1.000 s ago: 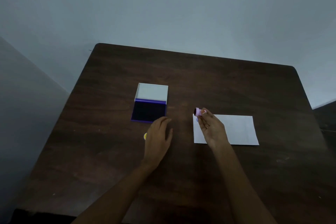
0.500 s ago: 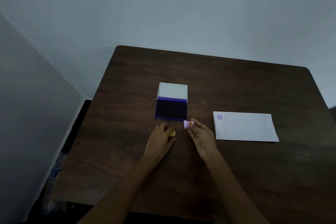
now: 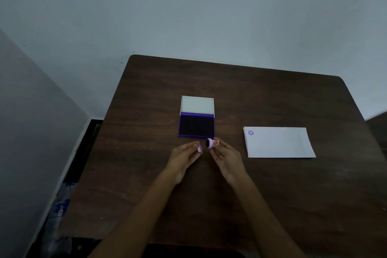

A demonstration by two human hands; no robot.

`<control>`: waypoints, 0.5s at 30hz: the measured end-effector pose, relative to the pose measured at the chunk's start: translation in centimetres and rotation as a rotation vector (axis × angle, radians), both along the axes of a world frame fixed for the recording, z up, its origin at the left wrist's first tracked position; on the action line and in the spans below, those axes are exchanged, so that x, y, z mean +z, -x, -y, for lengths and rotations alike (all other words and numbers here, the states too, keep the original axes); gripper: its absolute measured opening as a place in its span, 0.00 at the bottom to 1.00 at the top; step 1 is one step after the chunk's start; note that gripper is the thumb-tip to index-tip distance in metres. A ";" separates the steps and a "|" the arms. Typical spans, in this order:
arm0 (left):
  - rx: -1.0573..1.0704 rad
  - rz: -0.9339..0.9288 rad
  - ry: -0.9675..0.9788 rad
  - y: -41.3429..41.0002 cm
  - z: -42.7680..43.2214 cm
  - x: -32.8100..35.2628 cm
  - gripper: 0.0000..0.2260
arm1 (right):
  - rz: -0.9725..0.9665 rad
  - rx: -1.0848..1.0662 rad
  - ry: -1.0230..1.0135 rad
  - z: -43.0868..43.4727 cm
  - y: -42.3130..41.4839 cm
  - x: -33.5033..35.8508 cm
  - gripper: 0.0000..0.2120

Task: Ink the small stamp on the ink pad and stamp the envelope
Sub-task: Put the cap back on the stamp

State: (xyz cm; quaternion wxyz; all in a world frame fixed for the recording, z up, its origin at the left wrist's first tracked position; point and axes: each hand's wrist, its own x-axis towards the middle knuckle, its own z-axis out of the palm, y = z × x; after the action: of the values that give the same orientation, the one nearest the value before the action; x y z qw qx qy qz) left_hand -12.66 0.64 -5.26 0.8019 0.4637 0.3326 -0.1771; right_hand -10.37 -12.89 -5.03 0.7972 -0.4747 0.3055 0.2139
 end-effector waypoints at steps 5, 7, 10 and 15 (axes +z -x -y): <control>-0.002 0.011 0.093 0.1 0.1 0.6 0.05 | 0.068 0.042 0.050 -0.3 0.3 0.1 0.08; 0.004 0.025 0.101 0.0 0.1 0.6 0.06 | 0.090 0.061 0.100 -0.4 0.5 0.2 0.07; 0.016 0.033 0.108 0.0 0.1 0.7 0.06 | 0.123 0.083 0.160 -0.5 0.7 0.2 0.07; -0.040 0.044 0.021 0.1 0.2 0.5 0.08 | 0.199 0.147 0.362 -0.8 1.0 0.1 0.10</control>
State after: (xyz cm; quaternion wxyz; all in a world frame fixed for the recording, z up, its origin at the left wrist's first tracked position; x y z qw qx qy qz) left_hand -12.79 0.46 -4.72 0.8102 0.4656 0.3035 -0.1865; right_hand -11.39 -12.12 -4.93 0.7076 -0.6497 0.2235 0.1653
